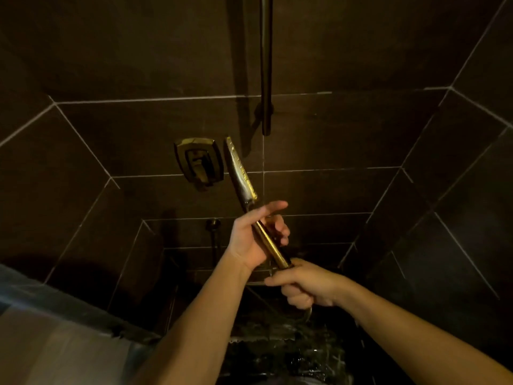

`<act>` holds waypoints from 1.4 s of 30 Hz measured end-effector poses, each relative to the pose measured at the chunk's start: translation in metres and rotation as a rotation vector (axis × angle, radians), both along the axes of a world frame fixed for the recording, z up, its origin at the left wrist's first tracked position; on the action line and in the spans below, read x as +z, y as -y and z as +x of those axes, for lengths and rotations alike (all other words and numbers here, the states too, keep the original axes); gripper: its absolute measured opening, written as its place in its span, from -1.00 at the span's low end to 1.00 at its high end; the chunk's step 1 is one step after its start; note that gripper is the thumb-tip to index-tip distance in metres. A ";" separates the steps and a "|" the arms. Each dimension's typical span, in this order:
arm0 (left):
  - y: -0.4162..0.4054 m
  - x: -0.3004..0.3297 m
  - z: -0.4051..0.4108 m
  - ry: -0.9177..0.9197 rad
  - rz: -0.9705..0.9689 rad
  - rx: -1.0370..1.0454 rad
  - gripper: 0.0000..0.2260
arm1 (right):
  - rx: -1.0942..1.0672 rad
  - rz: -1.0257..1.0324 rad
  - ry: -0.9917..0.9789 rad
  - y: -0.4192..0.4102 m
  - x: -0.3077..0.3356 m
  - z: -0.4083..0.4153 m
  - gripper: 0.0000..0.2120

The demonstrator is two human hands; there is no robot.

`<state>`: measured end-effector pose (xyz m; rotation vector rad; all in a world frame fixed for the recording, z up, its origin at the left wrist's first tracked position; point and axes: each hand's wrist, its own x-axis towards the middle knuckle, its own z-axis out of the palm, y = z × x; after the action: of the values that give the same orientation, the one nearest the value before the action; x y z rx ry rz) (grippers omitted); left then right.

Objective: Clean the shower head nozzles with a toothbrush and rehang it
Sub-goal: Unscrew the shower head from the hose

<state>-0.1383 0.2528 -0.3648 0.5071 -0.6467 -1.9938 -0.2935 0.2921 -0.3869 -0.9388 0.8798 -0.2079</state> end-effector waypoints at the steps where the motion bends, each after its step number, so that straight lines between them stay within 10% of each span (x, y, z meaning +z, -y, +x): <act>1: 0.001 0.005 -0.001 -0.063 -0.029 -0.044 -0.57 | 0.034 0.039 0.006 0.003 0.004 0.001 -0.66; 6: 0.003 0.019 -0.007 -0.043 -0.077 -0.094 -0.79 | 0.108 0.097 0.068 0.007 0.009 0.000 -0.57; 17: 0.001 0.027 -0.019 0.129 -0.023 0.004 -0.55 | -0.078 -0.126 0.107 0.000 -0.005 -0.001 -0.73; 27: -0.017 0.024 -0.042 0.459 0.335 0.754 -0.98 | -0.228 -0.675 -0.333 0.009 -0.013 0.008 -0.71; 39: 0.005 0.054 0.001 -0.200 -0.007 0.161 -0.65 | 0.180 -0.028 -0.023 0.031 0.046 0.003 -0.59; 42: 0.012 0.057 0.006 -0.094 0.090 0.195 -0.74 | 0.155 -0.021 -0.037 0.036 0.053 0.007 -0.56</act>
<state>-0.1328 0.2412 -0.3081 0.5075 -0.4347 -1.8559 -0.2861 0.2558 -0.3340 -1.0285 0.8355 -0.0669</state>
